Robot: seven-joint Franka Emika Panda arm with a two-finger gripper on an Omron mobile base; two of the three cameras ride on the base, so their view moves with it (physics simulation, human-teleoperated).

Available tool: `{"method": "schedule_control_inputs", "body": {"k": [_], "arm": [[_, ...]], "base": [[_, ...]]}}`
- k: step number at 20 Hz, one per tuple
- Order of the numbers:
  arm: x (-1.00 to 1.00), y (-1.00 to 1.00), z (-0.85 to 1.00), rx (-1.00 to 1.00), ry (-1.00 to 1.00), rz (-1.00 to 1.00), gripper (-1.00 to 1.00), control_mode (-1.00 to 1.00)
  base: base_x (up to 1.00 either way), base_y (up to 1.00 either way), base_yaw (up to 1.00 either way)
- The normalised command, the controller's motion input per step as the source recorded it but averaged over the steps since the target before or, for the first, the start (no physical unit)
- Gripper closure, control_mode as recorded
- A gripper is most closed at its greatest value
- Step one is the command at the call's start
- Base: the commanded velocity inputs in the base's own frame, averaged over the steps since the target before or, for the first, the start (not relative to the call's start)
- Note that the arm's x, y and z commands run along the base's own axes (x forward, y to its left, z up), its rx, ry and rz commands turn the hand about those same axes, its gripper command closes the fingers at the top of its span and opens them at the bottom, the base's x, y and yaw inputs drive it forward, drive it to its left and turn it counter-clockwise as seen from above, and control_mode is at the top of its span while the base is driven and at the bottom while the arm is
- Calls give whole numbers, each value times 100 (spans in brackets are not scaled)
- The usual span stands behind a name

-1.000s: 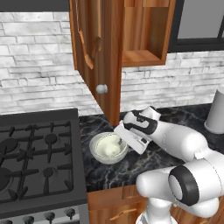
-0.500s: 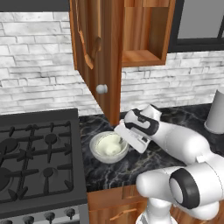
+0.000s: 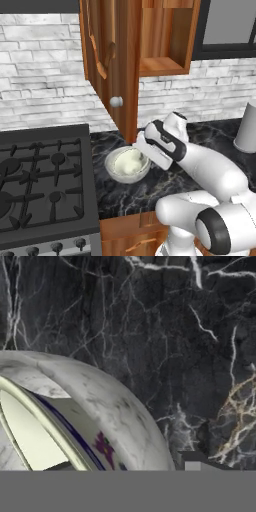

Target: Pick up the bowls on the counter and stack them on top of one another in the open cabinet. Place the smaller bowl on top of the larger bowl.

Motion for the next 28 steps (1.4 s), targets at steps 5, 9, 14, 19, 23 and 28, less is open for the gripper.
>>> {"method": "schedule_control_inputs", "body": {"k": [5,9,14,19,23,28], "arm": [[-4,-12,45,0,-1,-4,100,-100],[-3,-15,46,0,0,-6,100,-100],[-6,-12,46,1,-1,-8,100,-100],[-8,-10,47,2,-2,-8,100,-100],[-11,-8,42,2,-5,-8,100,-100],[-10,-10,37,3,-7,-8,100,-100]], "base": [[0,0,0],[0,0,0],[0,0,0],[0,0,0],[0,0,0],[0,0,0]]}}
